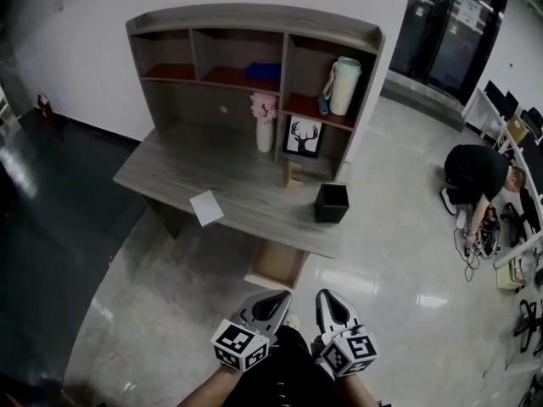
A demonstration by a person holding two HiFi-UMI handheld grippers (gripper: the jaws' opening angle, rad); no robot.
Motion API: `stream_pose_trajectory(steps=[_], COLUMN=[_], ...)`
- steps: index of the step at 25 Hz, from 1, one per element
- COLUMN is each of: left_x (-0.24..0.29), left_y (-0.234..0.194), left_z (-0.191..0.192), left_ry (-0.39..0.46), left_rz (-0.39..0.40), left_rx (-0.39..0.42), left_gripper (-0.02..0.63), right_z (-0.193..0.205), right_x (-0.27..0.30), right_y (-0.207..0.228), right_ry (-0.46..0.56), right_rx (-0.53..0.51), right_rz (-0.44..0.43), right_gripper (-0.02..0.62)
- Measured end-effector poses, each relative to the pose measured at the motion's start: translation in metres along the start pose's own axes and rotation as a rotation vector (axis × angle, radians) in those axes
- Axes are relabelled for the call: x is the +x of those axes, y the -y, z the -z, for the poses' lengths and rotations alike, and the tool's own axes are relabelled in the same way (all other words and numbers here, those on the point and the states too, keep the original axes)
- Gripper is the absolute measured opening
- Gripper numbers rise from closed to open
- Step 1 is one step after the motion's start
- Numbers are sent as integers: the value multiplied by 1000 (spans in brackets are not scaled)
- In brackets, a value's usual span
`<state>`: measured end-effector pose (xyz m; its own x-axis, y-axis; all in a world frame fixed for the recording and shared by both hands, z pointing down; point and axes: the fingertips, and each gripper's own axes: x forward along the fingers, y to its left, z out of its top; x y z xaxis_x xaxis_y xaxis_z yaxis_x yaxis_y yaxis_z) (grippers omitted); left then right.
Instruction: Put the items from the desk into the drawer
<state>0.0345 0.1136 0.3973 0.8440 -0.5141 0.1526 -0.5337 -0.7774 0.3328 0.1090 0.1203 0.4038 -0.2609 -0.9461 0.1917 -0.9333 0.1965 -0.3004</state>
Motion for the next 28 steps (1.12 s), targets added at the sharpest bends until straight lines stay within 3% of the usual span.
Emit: stream_pose_trajectory(steps=[28], left_x=[178], left_y=[-75], left_z=[-27], left_ry=[-86], left_rz=[71], left_rx=[5], left_gripper=[12], right_z=[-41], right_x=[131], right_y=[130], right_ry=[-67], right_rx=[-43], right_rz=[-4], right_gripper=[12])
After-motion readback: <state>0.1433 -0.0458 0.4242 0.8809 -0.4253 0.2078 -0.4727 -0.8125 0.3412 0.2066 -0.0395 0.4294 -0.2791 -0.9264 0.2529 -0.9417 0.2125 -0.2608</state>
